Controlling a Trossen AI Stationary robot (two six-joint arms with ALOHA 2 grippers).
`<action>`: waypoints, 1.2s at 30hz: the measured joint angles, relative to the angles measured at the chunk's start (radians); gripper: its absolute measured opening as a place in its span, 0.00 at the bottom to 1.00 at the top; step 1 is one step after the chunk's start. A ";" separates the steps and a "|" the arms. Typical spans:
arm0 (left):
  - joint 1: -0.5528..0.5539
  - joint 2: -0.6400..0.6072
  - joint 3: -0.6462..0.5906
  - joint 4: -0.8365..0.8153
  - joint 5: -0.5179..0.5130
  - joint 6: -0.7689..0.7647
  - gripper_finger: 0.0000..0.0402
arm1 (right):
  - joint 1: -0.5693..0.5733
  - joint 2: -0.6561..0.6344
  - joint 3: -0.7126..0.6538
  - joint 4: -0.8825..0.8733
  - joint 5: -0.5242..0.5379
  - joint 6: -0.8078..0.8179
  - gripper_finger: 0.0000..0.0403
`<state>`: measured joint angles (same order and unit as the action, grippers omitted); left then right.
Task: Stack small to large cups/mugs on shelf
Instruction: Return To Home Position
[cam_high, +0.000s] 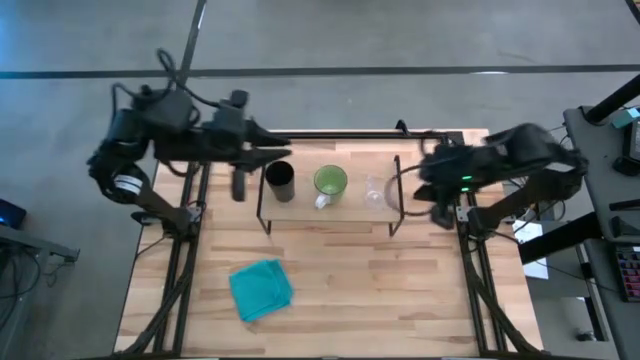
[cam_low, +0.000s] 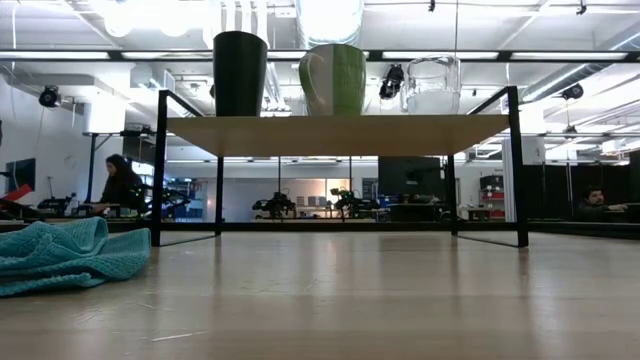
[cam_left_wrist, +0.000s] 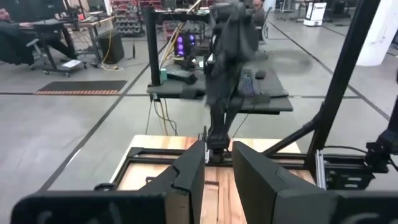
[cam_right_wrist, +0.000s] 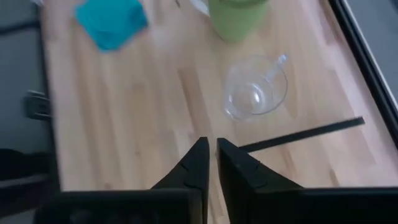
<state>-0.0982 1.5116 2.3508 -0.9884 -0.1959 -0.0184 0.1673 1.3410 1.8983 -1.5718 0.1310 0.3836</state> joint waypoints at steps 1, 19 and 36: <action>0.000 -0.014 0.000 -0.010 0.000 0.000 0.17 | 0.012 -0.019 0.015 0.001 0.000 0.000 0.05; 0.000 -0.254 -0.001 -0.386 0.000 -0.051 0.17 | 0.035 -0.356 0.067 0.001 0.031 0.054 0.05; 0.000 -0.304 -0.002 -0.401 0.001 -0.181 0.17 | 0.035 -0.642 -0.225 0.184 0.067 -0.023 0.04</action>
<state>-0.0982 1.2079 2.3489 -1.3896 -0.1952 -0.1999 0.2028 0.6988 1.6738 -1.3883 0.1980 0.3610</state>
